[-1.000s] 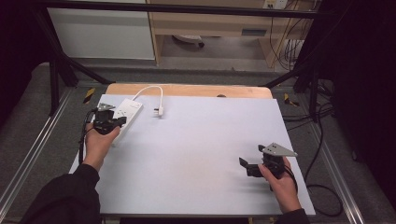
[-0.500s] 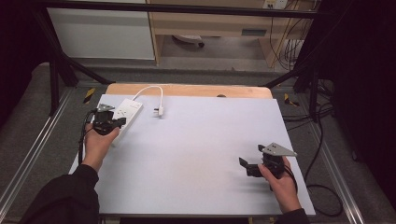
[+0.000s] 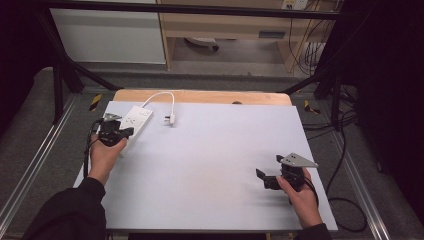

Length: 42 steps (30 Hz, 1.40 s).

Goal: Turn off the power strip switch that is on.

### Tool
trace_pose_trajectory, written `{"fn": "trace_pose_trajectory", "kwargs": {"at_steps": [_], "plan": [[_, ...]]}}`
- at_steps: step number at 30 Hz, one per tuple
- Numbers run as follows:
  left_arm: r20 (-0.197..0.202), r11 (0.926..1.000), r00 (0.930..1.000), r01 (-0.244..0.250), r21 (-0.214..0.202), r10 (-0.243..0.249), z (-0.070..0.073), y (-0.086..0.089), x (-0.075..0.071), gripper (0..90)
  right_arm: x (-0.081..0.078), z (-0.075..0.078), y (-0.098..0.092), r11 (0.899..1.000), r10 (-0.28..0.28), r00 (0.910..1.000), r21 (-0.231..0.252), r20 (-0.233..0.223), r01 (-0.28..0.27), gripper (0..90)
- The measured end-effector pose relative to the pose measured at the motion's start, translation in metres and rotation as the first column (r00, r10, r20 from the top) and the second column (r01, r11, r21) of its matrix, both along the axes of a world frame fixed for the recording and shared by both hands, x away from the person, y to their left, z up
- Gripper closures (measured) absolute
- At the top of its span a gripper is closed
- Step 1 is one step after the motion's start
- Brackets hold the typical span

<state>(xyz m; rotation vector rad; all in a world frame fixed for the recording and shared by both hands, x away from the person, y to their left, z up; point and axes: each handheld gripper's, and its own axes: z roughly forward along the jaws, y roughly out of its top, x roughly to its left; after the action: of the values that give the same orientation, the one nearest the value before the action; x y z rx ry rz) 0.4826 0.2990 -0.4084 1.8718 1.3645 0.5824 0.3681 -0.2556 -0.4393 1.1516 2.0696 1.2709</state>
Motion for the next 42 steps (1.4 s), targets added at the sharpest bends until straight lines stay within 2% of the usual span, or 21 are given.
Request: {"fn": "trace_pose_trajectory", "kwargs": {"at_steps": [5,15,34,42], "plan": [[-0.004,1.0,1.0,-0.002,0.007,0.002,-0.003,0.0,0.002,89.9,0.0,0.0,0.0,1.0,0.003,1.0,-0.003,-0.001,-0.003,3.6],[-0.01,0.9991,0.9992,-0.04,0.012,0.04,-0.012,0.005,0.01,89.9,0.0,0.0,-0.001,1.0,0.003,1.0,-0.003,0.004,-0.003,3.6],[0.002,0.9988,0.999,-0.045,0.022,0.045,-0.017,0.004,0.014,89.9,0.0,0.0,-0.001,1.0,0.002,1.0,-0.003,0.003,-0.002,3.6],[-0.006,0.9984,0.9988,-0.048,0.031,0.049,-0.02,0.005,0.016,89.9,0.0,0.0,-0.001,1.0,0.003,1.0,-0.002,0.0,-0.003,3.6]]}}
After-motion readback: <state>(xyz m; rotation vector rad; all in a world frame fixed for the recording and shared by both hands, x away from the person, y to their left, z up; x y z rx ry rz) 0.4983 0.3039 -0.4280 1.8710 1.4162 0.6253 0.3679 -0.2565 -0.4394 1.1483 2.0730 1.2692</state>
